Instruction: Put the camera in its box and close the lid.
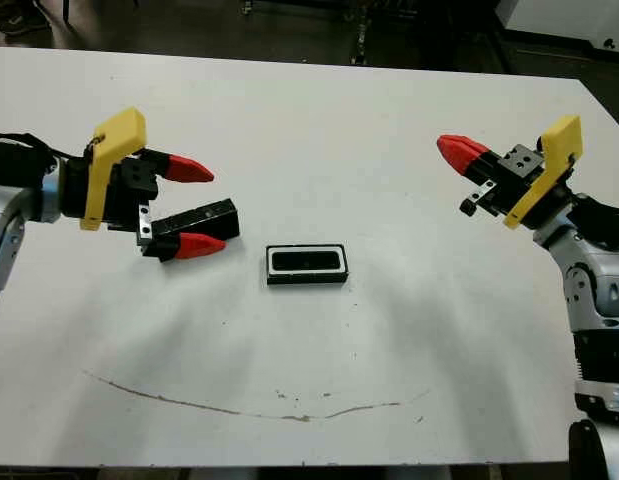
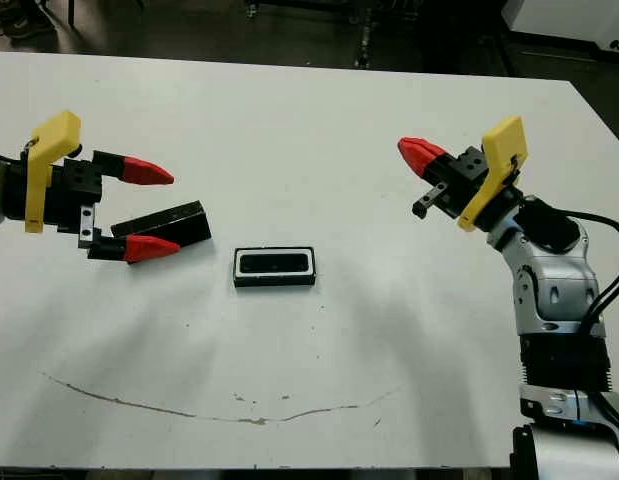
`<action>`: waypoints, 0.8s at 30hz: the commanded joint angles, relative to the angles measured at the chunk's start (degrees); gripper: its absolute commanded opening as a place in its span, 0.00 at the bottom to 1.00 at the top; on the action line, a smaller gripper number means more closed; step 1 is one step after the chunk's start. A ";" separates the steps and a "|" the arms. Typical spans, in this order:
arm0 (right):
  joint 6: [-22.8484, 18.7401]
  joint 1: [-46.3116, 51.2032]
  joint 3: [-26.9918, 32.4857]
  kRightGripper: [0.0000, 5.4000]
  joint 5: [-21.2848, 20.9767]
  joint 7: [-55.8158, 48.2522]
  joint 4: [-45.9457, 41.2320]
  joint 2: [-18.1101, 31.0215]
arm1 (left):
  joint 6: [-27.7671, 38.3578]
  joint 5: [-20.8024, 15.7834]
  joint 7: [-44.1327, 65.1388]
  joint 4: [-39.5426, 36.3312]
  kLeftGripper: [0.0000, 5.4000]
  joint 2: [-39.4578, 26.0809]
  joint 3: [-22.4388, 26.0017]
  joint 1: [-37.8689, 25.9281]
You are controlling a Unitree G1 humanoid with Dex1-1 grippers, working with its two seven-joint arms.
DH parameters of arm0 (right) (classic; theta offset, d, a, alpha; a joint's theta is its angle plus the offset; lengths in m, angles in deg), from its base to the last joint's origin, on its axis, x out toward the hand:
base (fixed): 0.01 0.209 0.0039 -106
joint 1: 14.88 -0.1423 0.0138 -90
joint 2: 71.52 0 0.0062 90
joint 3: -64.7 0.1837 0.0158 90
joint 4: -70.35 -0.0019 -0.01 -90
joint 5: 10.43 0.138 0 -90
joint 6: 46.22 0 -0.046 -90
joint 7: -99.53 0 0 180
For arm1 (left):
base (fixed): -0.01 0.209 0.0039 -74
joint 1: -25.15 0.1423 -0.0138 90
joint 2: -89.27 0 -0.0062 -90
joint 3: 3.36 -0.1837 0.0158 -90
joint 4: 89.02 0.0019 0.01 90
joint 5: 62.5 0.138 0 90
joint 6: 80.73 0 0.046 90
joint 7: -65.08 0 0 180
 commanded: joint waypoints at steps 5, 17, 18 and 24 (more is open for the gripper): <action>2.10 0.29 0.23 0.00 -0.21 -0.93 1.25 1.01 | 3.90 0.98 -2.37 4.25 1.00 0.60 -0.51 2.64; 2.62 0.79 -0.60 0.00 -1.38 -0.47 1.00 0.97 | -3.53 -1.65 -31.22 6.92 0.93 7.39 14.23 -2.41; 2.91 0.77 -0.57 0.00 -1.24 -0.72 1.10 0.93 | -3.35 -1.18 -31.76 8.19 0.91 6.97 13.95 -3.39; 0.99 1.08 -0.23 0.00 0.23 -0.52 0.76 0.54 | 4.06 5.97 -32.30 15.59 0.88 4.99 8.87 -6.36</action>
